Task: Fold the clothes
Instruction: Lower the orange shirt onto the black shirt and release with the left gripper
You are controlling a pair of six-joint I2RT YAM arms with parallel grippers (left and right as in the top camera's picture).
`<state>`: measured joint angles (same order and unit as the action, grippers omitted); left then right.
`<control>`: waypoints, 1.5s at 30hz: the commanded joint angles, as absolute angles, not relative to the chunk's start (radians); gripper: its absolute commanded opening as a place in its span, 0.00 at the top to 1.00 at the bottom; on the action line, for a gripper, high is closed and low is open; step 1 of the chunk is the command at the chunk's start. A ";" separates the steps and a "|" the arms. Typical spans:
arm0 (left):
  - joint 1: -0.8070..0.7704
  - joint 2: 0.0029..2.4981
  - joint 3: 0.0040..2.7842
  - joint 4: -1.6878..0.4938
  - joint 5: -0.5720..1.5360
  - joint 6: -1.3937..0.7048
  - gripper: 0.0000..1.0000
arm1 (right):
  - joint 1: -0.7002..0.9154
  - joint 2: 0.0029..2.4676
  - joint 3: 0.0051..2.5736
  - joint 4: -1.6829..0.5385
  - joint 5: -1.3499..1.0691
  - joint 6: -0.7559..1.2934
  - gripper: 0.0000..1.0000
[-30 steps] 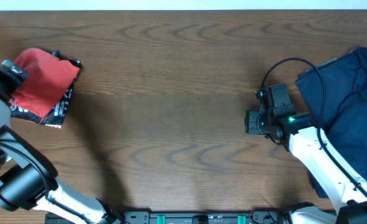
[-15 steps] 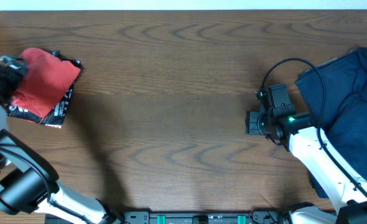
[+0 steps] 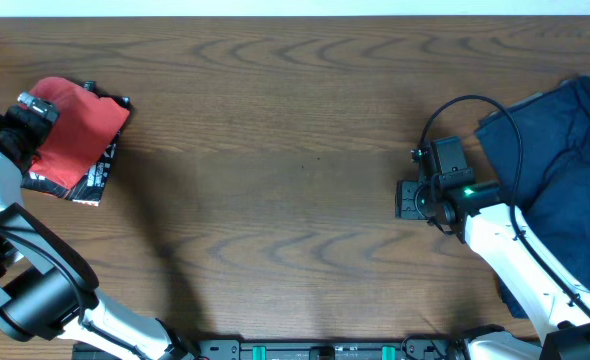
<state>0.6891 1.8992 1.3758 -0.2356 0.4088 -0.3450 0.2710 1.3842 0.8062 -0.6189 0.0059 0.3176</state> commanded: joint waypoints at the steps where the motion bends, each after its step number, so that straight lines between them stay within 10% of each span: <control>1: 0.693 1.882 1.382 -0.235 0.356 -0.350 0.01 | 0.265 1.374 0.817 -0.626 0.023 0.306 0.42; 16: 0.693 1.919 1.364 -0.243 0.293 -0.349 0.16 | 0.265 1.374 0.817 -0.639 0.027 0.307 0.42; 22: 0.702 1.920 1.364 -0.231 0.271 -0.350 0.59 | 0.265 1.374 0.817 -0.644 0.027 0.307 0.42; 28: 0.702 1.922 1.363 -0.262 0.265 -0.349 0.43 | 0.265 1.374 0.817 -0.643 0.027 0.307 0.42; 45: 0.701 1.967 1.363 -0.260 0.198 -0.350 0.48 | 0.265 1.374 0.817 -0.646 0.027 0.311 0.42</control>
